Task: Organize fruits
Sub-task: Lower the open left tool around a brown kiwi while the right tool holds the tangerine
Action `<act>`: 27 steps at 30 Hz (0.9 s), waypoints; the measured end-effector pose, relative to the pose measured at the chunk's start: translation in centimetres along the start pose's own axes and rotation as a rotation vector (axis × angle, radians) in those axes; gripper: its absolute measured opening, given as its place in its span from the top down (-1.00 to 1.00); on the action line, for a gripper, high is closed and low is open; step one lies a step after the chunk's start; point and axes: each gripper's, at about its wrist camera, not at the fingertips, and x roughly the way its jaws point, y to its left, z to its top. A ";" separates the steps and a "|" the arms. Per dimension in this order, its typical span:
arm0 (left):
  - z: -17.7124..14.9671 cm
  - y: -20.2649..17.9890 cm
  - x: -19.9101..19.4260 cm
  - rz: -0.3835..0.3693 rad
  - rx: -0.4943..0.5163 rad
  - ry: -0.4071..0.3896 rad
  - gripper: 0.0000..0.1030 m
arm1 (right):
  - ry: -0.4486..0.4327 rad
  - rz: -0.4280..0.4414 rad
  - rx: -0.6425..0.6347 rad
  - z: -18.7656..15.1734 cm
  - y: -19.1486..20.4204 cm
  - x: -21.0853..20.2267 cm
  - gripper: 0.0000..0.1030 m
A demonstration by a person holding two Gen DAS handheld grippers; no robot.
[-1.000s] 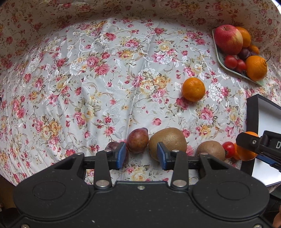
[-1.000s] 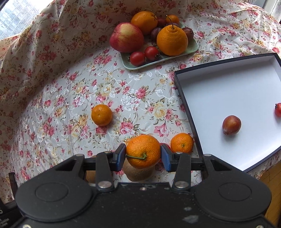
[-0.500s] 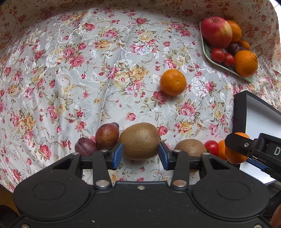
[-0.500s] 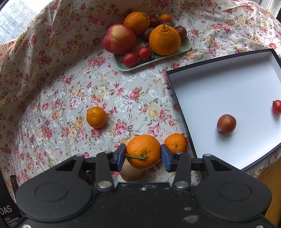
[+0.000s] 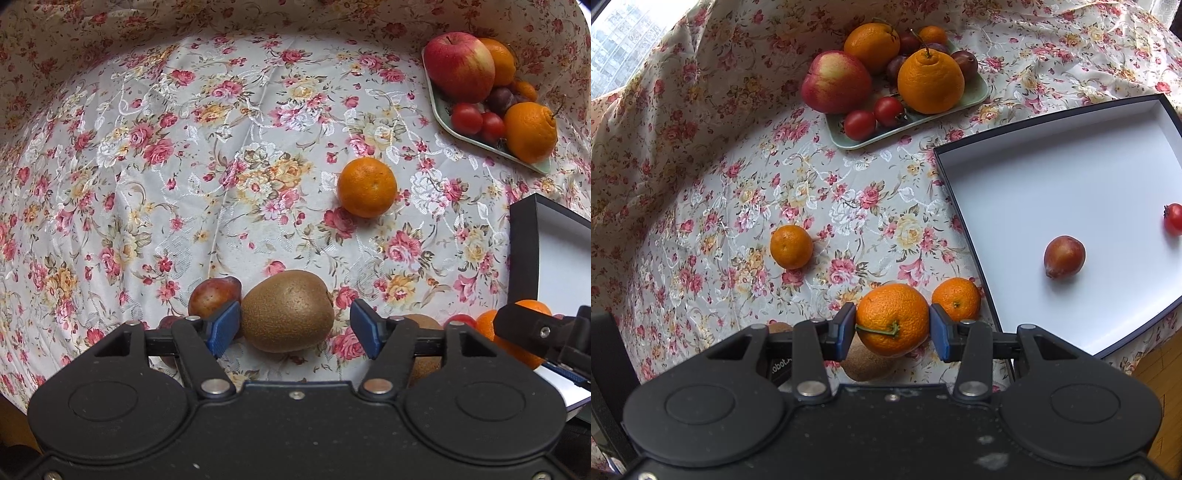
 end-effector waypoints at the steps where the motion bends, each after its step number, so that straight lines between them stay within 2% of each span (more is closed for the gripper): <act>1: 0.0 -0.1 0.1 0.007 0.005 -0.003 -0.31 | 0.001 0.001 0.002 0.0 -0.1 0.0 0.12; 10: 0.0 -1.3 0.7 0.059 0.039 -0.023 -0.48 | 0.007 0.007 0.021 0.0 -0.6 -0.1 0.12; 14: -0.1 -0.8 0.7 0.044 0.026 -0.027 -0.48 | 0.009 0.014 0.028 0.0 -0.9 -0.3 0.12; 18: 0.2 0.6 0.2 0.001 -0.039 -0.029 -0.33 | 0.011 0.026 0.031 0.0 -0.9 -0.4 0.12; 21: 0.3 1.0 0.1 -0.017 -0.063 -0.022 -0.33 | 0.010 0.032 0.031 0.1 -0.8 -0.5 0.12; 24: -0.1 0.3 0.0 -0.010 -0.056 -0.008 -0.38 | 0.008 0.034 0.028 0.0 -0.8 -0.6 0.12; 27: -0.8 -1.1 -0.4 0.011 0.004 -0.038 -0.40 | 0.008 0.034 0.028 0.0 -0.8 -0.6 0.12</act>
